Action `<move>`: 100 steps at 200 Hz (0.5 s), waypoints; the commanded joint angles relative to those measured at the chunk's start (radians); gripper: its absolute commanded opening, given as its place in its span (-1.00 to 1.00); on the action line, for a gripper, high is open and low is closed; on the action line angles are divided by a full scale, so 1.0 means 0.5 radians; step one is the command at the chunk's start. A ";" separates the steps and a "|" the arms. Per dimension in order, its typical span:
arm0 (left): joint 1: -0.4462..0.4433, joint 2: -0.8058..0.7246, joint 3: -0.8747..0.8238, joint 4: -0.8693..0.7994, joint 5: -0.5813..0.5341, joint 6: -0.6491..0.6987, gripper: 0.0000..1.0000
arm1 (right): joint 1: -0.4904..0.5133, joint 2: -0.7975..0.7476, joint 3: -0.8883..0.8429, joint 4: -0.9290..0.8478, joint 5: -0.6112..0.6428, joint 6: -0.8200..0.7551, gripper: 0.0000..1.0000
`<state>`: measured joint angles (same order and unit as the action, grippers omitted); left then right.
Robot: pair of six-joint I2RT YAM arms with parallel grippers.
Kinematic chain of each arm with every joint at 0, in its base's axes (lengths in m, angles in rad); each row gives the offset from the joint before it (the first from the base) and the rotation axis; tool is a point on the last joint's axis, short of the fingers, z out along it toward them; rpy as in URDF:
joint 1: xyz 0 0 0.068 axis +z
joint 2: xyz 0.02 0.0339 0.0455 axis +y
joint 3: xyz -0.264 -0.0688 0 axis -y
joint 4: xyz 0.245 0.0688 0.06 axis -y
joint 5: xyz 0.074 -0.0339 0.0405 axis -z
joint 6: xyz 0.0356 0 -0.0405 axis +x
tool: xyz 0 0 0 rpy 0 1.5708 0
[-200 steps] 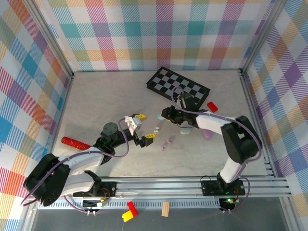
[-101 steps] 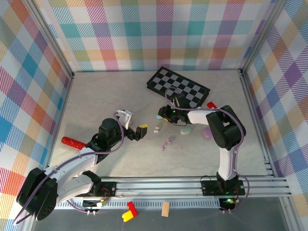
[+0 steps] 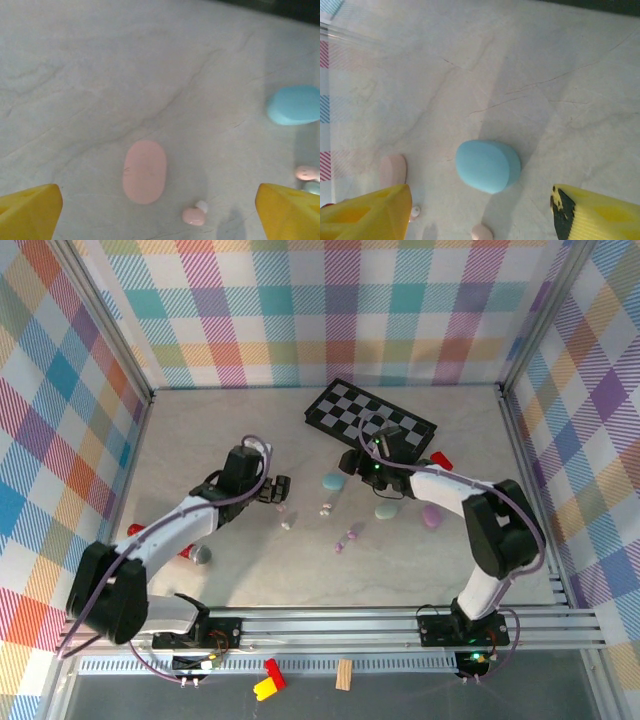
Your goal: Insert wireless bluetooth earbuds into charging case
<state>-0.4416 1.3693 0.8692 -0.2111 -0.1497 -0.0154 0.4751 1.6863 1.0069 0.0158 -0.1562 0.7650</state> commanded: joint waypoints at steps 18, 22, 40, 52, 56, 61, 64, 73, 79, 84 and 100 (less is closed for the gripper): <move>0.070 0.345 0.330 -0.517 0.051 -0.037 0.84 | 0.025 -0.304 -0.135 -0.159 0.063 -0.136 0.47; 0.075 0.383 0.360 -0.540 0.063 -0.034 0.82 | 0.027 -0.332 -0.148 -0.165 0.064 -0.137 0.47; 0.091 0.530 0.473 -0.618 0.086 -0.039 0.75 | 0.028 -0.443 -0.210 -0.178 0.048 -0.125 0.47; 0.101 0.616 0.540 -0.677 0.093 -0.035 0.73 | 0.028 -0.496 -0.230 -0.203 0.020 -0.135 0.46; 0.105 0.642 0.561 -0.694 0.087 -0.036 0.72 | 0.028 -0.512 -0.233 -0.218 0.018 -0.143 0.46; 0.107 0.676 0.581 -0.714 0.077 -0.034 0.70 | 0.028 -0.526 -0.234 -0.246 0.018 -0.152 0.46; 0.110 0.694 0.592 -0.725 0.073 -0.034 0.70 | 0.027 -0.535 -0.234 -0.258 0.023 -0.159 0.46; 0.115 0.740 0.614 -0.740 0.072 -0.029 0.68 | 0.028 -0.563 -0.244 -0.288 0.040 -0.174 0.46; 0.118 0.765 0.623 -0.741 0.069 -0.025 0.68 | 0.028 -0.581 -0.252 -0.297 0.051 -0.180 0.46; 0.122 0.787 0.629 -0.740 0.059 -0.026 0.68 | 0.028 -0.596 -0.261 -0.302 0.058 -0.181 0.46; 0.125 0.851 0.645 -0.735 0.032 -0.019 0.63 | 0.028 -0.620 -0.300 -0.265 0.058 -0.175 0.46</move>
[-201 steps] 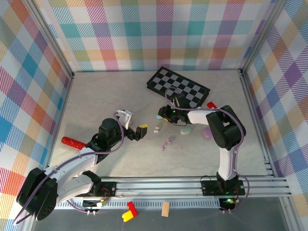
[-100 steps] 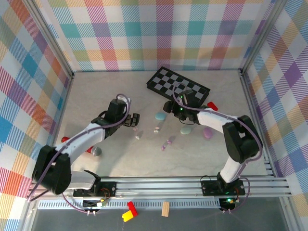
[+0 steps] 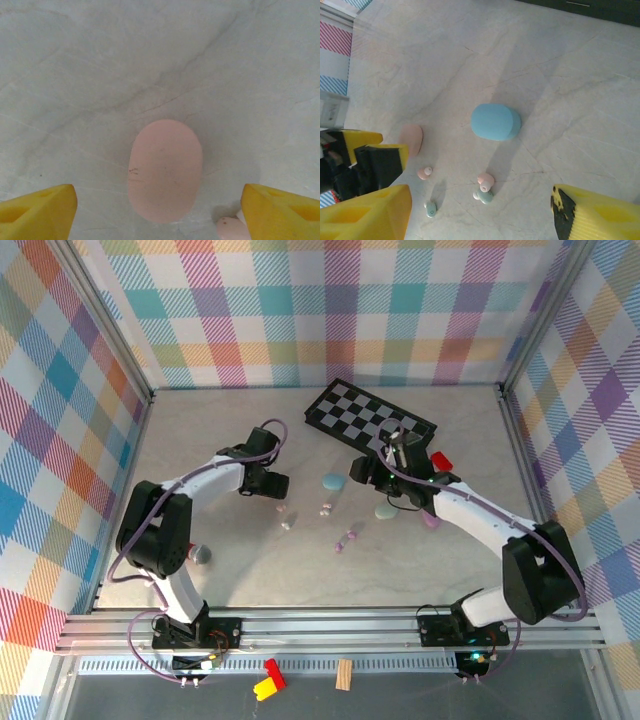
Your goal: Insert wireless bluetooth earbuds into charging case
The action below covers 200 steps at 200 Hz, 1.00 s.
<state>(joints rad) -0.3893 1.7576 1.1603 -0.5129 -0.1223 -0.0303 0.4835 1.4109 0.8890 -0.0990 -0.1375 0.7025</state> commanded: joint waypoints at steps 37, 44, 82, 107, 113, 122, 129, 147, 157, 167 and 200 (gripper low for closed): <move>0.022 0.167 0.079 -0.080 0.002 0.027 0.35 | 0.016 -0.027 -0.080 0.015 -0.065 -0.032 0.46; 0.021 0.174 0.076 -0.067 -0.005 0.031 0.22 | 0.018 -0.023 -0.079 0.019 -0.074 -0.030 0.46; 0.021 0.142 0.032 -0.016 0.004 0.054 -0.01 | 0.024 -0.022 -0.066 0.022 -0.105 -0.020 0.46; 0.015 -0.019 -0.062 0.079 0.062 0.103 -0.23 | 0.023 -0.068 -0.042 -0.018 -0.126 -0.032 0.46; 0.015 -0.087 -0.110 0.152 0.074 0.111 -0.23 | 0.024 -0.085 -0.034 -0.041 -0.137 -0.042 0.46; 0.015 -0.191 -0.182 0.250 0.123 0.136 -0.28 | 0.024 -0.110 -0.024 -0.073 -0.147 -0.057 0.46; 0.015 -0.265 -0.234 0.322 0.175 0.161 -0.31 | 0.022 -0.128 -0.014 -0.095 -0.159 -0.073 0.46; 0.004 -0.425 -0.352 0.549 0.245 0.194 -0.34 | 0.022 -0.174 0.015 -0.156 -0.198 -0.098 0.46; -0.007 -0.479 -0.390 0.600 0.258 0.226 -0.33 | 0.023 -0.197 0.025 -0.173 -0.230 -0.104 0.46; -0.030 -0.527 -0.430 0.666 0.237 0.252 -0.33 | 0.022 -0.216 0.033 -0.186 -0.270 -0.100 0.46; -0.087 -0.731 -0.611 0.932 0.419 0.389 -0.30 | 0.024 -0.226 0.086 -0.162 -0.524 -0.045 0.46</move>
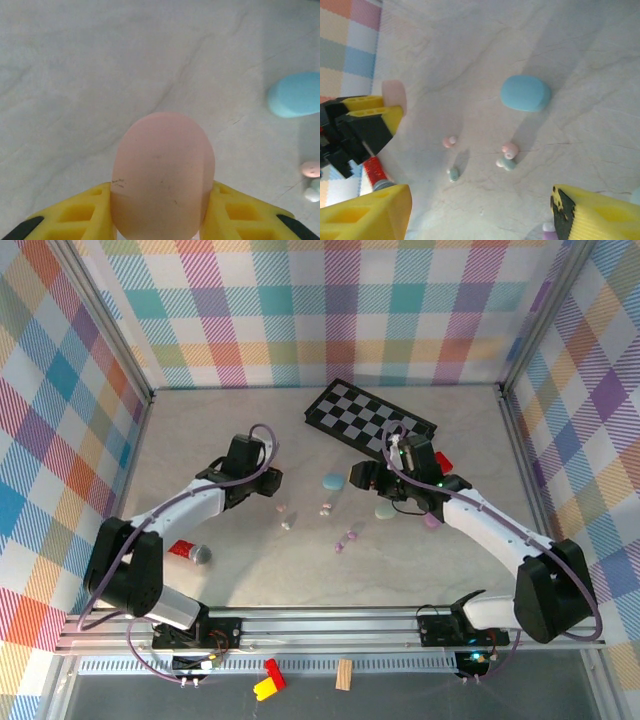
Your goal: Insert wireless bluetooth earbuds into charging case
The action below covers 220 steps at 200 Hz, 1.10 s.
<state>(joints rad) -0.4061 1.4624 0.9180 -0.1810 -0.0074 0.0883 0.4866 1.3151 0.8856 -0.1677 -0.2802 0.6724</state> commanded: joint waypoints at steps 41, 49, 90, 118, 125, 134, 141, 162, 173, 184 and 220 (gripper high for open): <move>-0.214 -0.398 -0.294 0.478 0.407 0.399 -0.26 | 0.018 0.049 0.212 -0.063 -0.584 0.041 0.47; -0.240 -0.430 -0.300 0.476 0.452 0.428 -0.27 | 0.020 0.067 0.225 -0.061 -0.623 0.045 0.47; -0.352 -0.516 -0.284 0.411 0.594 0.477 -0.28 | 0.040 0.141 0.298 -0.076 -0.761 0.053 0.47; -0.420 -0.526 -0.272 0.410 0.639 0.477 -0.29 | 0.083 0.208 0.326 -0.033 -0.869 0.073 0.45; -0.434 -0.517 -0.263 0.403 0.643 0.481 -0.29 | 0.098 0.225 0.338 -0.030 -0.888 0.070 0.45; -0.450 -0.501 -0.249 0.383 0.644 0.492 -0.29 | 0.117 0.249 0.355 -0.027 -0.904 0.067 0.44; -0.461 -0.490 -0.241 0.379 0.644 0.498 -0.29 | 0.128 0.266 0.362 -0.022 -0.911 0.064 0.43; -0.491 -0.476 -0.226 0.367 0.647 0.512 -0.29 | 0.155 0.307 0.388 -0.025 -0.915 0.058 0.36; -0.503 -0.481 -0.221 0.362 0.658 0.511 -0.29 | 0.159 0.323 0.397 -0.033 -0.905 0.054 0.31; -0.512 -0.489 -0.219 0.362 0.670 0.508 -0.29 | 0.159 0.335 0.401 -0.044 -0.897 0.048 0.21; -0.519 -0.507 -0.234 0.385 0.694 0.477 -0.29 | 0.159 0.371 0.407 -0.043 -0.922 0.038 0.04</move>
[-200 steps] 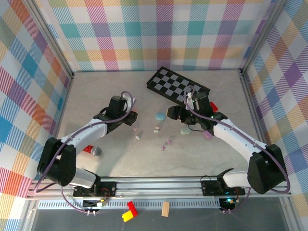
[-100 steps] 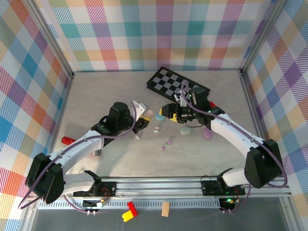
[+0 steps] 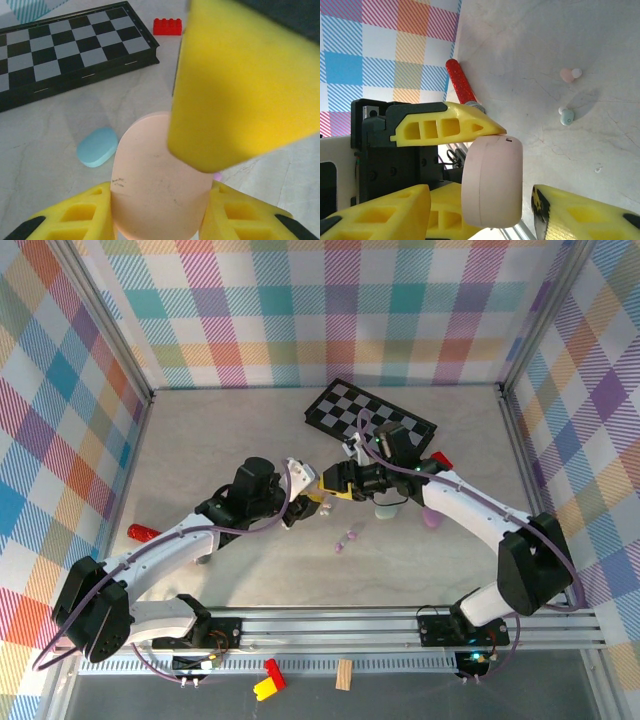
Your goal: Insert wireless bluetooth earbuds into charging case
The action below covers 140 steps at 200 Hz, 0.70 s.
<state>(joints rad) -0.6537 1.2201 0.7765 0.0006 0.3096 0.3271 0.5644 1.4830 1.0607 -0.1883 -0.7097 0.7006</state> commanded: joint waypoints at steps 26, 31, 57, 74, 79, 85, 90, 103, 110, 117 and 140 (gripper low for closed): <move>-0.027 -0.020 0.042 0.041 0.056 -0.010 -0.28 | 0.003 0.065 0.051 -0.008 -0.078 -0.021 -0.19; -0.027 -0.020 0.044 0.041 0.056 -0.010 -0.28 | 0.003 0.065 0.048 -0.007 -0.073 -0.021 -0.23; -0.027 -0.029 0.028 0.068 0.059 -0.020 -0.25 | 0.002 0.028 0.039 -0.023 -0.011 -0.034 -0.50; -0.027 -0.045 0.002 0.118 0.060 -0.051 -0.02 | -0.003 -0.020 0.025 0.003 0.008 -0.007 -0.55; -0.027 -0.054 -0.018 0.153 0.059 -0.073 0.05 | -0.005 -0.040 0.015 0.023 0.014 0.010 -0.56; -0.027 -0.069 -0.039 0.208 0.059 -0.101 0.13 | -0.012 -0.059 -0.001 0.046 0.015 0.030 -0.57; -0.027 -0.082 -0.060 0.251 0.056 -0.129 0.19 | -0.020 -0.077 -0.011 0.064 0.012 0.049 -0.57; -0.026 -0.124 -0.124 0.397 0.051 -0.212 0.63 | -0.052 -0.142 -0.056 0.134 -0.007 0.114 -0.60; -0.027 -0.147 -0.163 0.495 0.048 -0.272 0.89 | -0.076 -0.178 -0.091 0.192 -0.033 0.163 -0.60; -0.027 -0.169 -0.197 0.578 0.047 -0.332 0.94 | -0.104 -0.212 -0.122 0.255 -0.064 0.217 -0.60; -0.027 -0.226 -0.274 0.781 0.014 -0.509 1.00 | -0.183 -0.303 -0.220 0.430 -0.178 0.383 -0.60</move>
<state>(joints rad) -0.6571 1.1473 0.6746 0.2127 0.3168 0.1871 0.5079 1.3899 0.9932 -0.1020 -0.7284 0.7883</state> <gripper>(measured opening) 0.994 0.245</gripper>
